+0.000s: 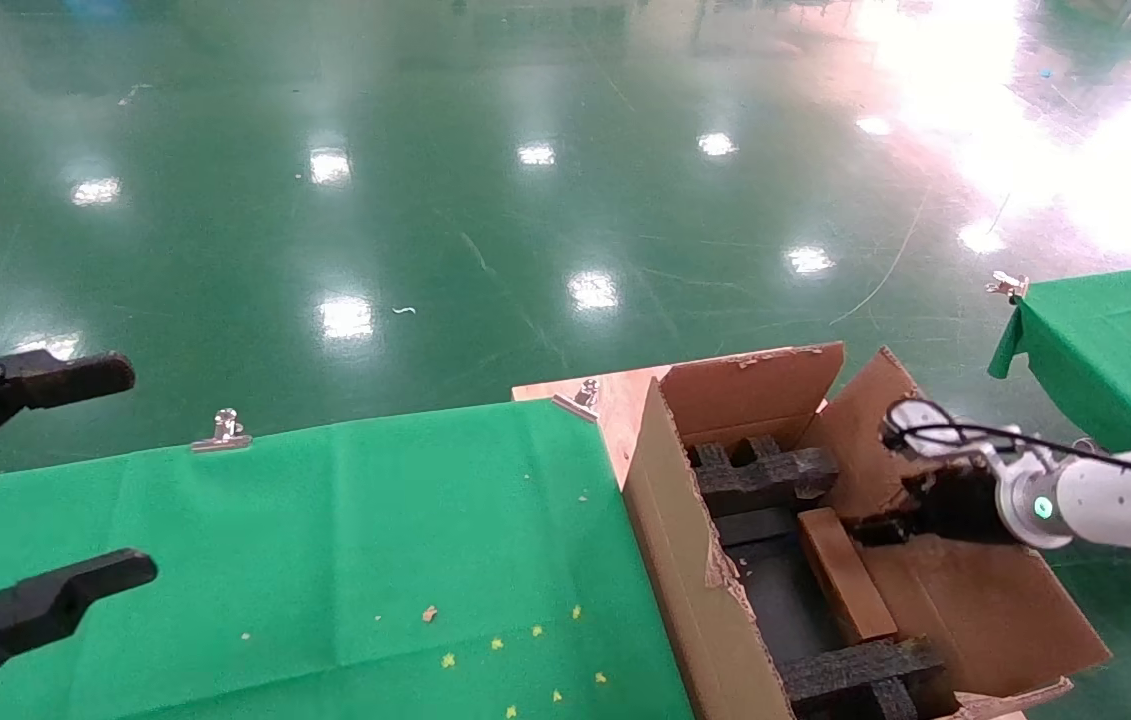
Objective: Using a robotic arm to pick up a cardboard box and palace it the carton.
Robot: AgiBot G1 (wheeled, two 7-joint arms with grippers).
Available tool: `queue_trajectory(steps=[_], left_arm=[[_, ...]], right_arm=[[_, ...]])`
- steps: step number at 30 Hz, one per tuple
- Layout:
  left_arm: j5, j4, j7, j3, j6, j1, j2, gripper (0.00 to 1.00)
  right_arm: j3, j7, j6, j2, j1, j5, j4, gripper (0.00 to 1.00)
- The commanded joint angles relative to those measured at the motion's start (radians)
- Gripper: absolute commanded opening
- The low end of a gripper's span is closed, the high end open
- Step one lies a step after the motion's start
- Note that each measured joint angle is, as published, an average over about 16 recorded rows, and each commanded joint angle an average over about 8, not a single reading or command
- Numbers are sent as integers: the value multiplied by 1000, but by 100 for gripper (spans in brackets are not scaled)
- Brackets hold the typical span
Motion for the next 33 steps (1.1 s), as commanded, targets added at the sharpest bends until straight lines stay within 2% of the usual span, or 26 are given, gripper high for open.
queue_trajectory(steps=[1,7,12,16,20,26,33], left_arm=[[0,0,0,0,0,0,0,100],[0,0,0,0,0,0,0,100],[0,0,0,0,0,0,0,100],[0,0,0,0,0,0,0,100],[0,0,0,0,0,0,0,100],[0,0,0,0,0,0,0,100],[0,0,0,0,0,0,0,100]], right_arm=[[8,-18,8,8,1,9,6,100],[34,-82,2,31,97,-26,107,100],[66,-153,15,63,164,-35,262,100],[106,-252,24,96,186,15,410,100],[155,-396,-14,116,198,116,525,100],[209,-561,-104,116,212,250,593,100],[222,-574,-127,112,212,278,596,100]])
